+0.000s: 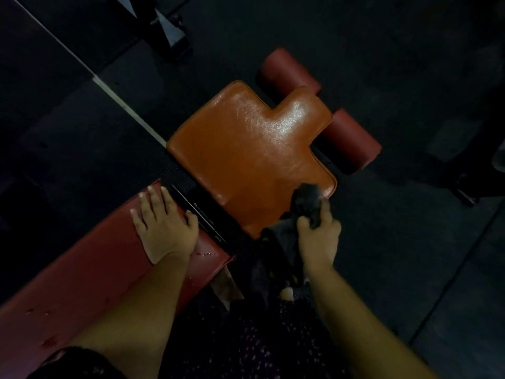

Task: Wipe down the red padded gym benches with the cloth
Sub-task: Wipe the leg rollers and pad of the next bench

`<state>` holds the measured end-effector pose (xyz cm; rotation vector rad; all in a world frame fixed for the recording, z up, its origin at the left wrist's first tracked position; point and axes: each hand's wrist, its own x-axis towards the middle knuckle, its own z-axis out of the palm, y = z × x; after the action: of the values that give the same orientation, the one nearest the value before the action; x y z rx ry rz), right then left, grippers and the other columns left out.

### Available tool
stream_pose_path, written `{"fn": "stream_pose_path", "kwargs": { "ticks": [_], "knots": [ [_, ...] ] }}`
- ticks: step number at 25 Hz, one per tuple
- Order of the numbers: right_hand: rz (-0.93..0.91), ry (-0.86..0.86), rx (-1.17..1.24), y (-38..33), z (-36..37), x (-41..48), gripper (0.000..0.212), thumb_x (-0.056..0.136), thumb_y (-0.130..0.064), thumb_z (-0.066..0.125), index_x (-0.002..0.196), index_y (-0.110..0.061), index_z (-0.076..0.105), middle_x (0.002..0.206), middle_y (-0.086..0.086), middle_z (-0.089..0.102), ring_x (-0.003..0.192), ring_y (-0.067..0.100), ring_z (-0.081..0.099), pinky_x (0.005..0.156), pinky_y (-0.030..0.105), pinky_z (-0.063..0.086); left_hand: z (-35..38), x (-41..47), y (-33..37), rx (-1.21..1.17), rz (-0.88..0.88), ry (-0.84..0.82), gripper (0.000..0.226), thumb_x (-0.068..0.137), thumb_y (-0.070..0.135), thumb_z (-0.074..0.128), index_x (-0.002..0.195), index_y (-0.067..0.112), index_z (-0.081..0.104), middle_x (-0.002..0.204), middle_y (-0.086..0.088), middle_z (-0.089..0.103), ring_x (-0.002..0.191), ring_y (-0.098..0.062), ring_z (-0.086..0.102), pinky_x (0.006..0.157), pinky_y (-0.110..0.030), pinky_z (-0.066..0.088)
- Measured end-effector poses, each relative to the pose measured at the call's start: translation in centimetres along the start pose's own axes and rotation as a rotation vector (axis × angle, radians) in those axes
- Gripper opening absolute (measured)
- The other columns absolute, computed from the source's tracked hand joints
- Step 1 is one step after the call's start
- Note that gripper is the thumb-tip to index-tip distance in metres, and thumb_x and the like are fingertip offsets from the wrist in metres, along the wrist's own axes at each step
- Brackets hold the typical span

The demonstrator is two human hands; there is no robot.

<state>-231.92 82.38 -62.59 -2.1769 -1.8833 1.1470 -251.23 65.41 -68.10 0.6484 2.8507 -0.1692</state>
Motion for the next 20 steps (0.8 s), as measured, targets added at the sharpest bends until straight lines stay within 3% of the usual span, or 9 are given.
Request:
{"fn": "stream_pose_path", "kwargs": {
  "ticks": [3, 6, 7, 9, 11, 13, 17, 20],
  "knots": [
    [-0.224, -0.139, -0.353, 1.6, 2.3, -6.0, 0.069, 0.095, -0.034, 0.052, 0.150, -0.050, 0.015, 0.153, 0.005, 0.019, 0.122, 0.034, 0.041, 0.082, 0.035, 0.042, 0.0, 0.0, -0.1, -0.015, 0.004, 0.005, 0.074, 0.095, 0.042, 0.046, 0.155, 0.007, 0.020, 0.163, -0.017, 0.012, 0.151, -0.032, 0.005, 0.119, -0.049, -0.003],
    [-0.339, -0.386, -0.584, 3.8, 3.8, -7.8, 0.071, 0.093, -0.038, 0.049, 0.149, -0.055, 0.009, 0.155, 0.002, 0.015, 0.133, 0.032, 0.031, 0.101, 0.041, 0.044, -0.1, 0.0, 0.0, -0.027, 0.004, 0.003, 0.074, 0.095, 0.042, 0.046, 0.155, 0.006, 0.020, 0.163, -0.017, 0.013, 0.150, -0.032, 0.006, 0.119, -0.050, -0.002],
    [-0.364, -0.480, -0.580, 4.3, 3.6, -8.1, 0.067, 0.089, -0.042, 0.050, 0.146, -0.057, 0.017, 0.153, 0.003, 0.021, 0.135, 0.031, 0.031, 0.106, 0.042, 0.041, -0.1, 0.0, 0.0, -0.029, 0.004, 0.008, 0.074, 0.095, 0.042, 0.046, 0.155, 0.006, 0.021, 0.162, -0.017, 0.013, 0.150, -0.032, 0.006, 0.119, -0.050, -0.001],
    [-0.351, -0.618, -0.340, 4.6, 1.5, -7.5, 0.063, 0.071, -0.055, 0.048, 0.132, -0.060, 0.036, 0.139, 0.002, 0.041, 0.130, 0.021, 0.042, 0.110, 0.040, 0.038, 0.0, 0.0, -0.1, -0.027, 0.009, 0.017, 0.074, 0.095, 0.042, 0.047, 0.155, 0.006, 0.021, 0.162, -0.018, 0.014, 0.150, -0.032, 0.006, 0.119, -0.051, -0.001],
    [-0.308, -0.513, -0.144, 4.5, -2.4, -4.3, 0.071, 0.057, -0.059, 0.047, 0.128, -0.051, 0.047, 0.122, 0.000, 0.053, 0.109, 0.009, 0.054, 0.102, 0.031, 0.044, 0.3, 0.0, 0.0, -0.034, 0.019, 0.028, 0.075, 0.095, 0.041, 0.047, 0.155, 0.006, 0.021, 0.162, -0.018, 0.014, 0.150, -0.033, 0.007, 0.119, -0.051, -0.001],
    [-0.295, -0.287, -0.113, 3.6, -6.5, 0.9, 0.080, 0.058, -0.057, 0.050, 0.136, -0.041, 0.050, 0.118, 0.006, 0.055, 0.099, 0.012, 0.056, 0.092, 0.021, 0.047, 0.5, 0.1, -0.1, -0.045, 0.011, 0.043, 0.075, 0.094, 0.040, 0.049, 0.154, 0.005, 0.022, 0.161, -0.019, 0.016, 0.150, -0.033, 0.007, 0.119, -0.051, -0.001],
    [-0.318, -0.014, -0.160, -2.0, -11.0, 9.6, 0.068, 0.092, -0.024, 0.059, 0.149, -0.045, 0.026, 0.139, 0.012, 0.029, 0.113, 0.025, 0.043, 0.104, 0.031, 0.037, 0.8, 0.0, -0.2, -0.080, 0.020, 0.089, 0.073, 0.092, 0.041, 0.041, 0.152, 0.002, 0.027, 0.159, -0.022, 0.021, 0.148, -0.036, 0.012, 0.118, -0.053, 0.002],
    [-0.275, 0.004, -0.404, -6.4, -8.6, 12.8, 0.054, 0.096, -0.029, 0.055, 0.145, -0.044, 0.038, 0.147, 0.011, 0.024, 0.123, 0.041, 0.043, 0.104, 0.045, 0.040, 0.7, -0.1, -0.2, -0.078, 0.023, 0.090, 0.071, 0.095, 0.038, 0.046, 0.152, 0.002, 0.027, 0.159, -0.022, 0.022, 0.148, -0.036, 0.013, 0.118, -0.054, 0.003]
  ]
}}
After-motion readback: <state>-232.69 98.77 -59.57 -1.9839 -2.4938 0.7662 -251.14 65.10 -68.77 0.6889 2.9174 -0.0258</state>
